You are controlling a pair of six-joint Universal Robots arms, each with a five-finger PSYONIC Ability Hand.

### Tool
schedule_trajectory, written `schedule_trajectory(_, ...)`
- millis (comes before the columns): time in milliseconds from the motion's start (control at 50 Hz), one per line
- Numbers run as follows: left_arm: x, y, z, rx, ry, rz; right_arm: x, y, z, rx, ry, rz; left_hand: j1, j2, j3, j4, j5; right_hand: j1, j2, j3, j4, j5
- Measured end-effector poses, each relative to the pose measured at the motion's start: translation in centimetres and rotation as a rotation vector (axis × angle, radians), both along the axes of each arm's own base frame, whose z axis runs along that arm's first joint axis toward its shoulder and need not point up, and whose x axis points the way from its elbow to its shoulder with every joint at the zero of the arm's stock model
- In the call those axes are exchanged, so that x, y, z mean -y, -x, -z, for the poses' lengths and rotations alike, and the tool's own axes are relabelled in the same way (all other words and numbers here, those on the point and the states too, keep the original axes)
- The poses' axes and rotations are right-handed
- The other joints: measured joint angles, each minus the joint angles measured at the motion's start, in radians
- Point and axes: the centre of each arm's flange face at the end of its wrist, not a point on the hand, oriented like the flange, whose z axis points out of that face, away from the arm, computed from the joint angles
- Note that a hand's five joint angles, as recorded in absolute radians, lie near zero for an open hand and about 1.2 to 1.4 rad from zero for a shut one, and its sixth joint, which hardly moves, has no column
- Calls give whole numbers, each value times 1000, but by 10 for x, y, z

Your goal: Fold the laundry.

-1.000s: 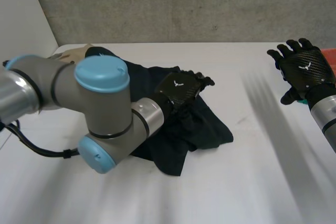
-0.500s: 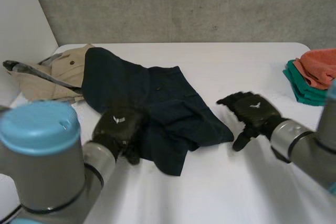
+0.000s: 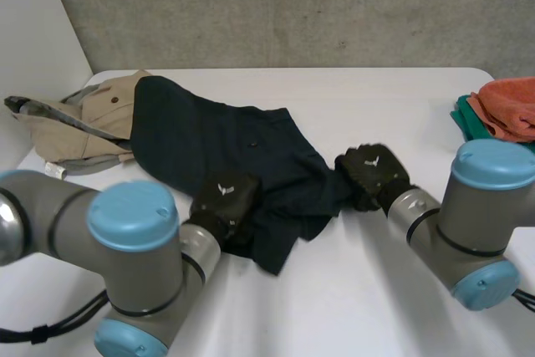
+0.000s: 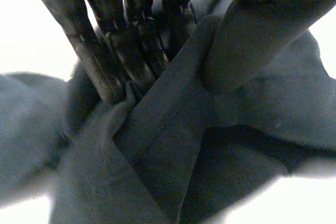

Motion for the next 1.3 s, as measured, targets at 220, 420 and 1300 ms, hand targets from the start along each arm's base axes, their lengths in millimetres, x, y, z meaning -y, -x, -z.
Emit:
schedule_trajectory(220,-1,-22,-177,-291,382,-47,-10,7,-135,-16,329,-6,0,3,9,3,0,16,1,0,3,0)
schedule_trajectory(420,-41,-55,-308,-490,641,-59,-40,20,-273,62,606,25,0,3,9,3,0,25,1,0,4,1)
schedule_trajectory(1300,260,-20,-81,-325,636,-164,142,-50,-55,71,463,211,-983,-982,-965,-995,-927,-868,-961,-970,-981,-961)
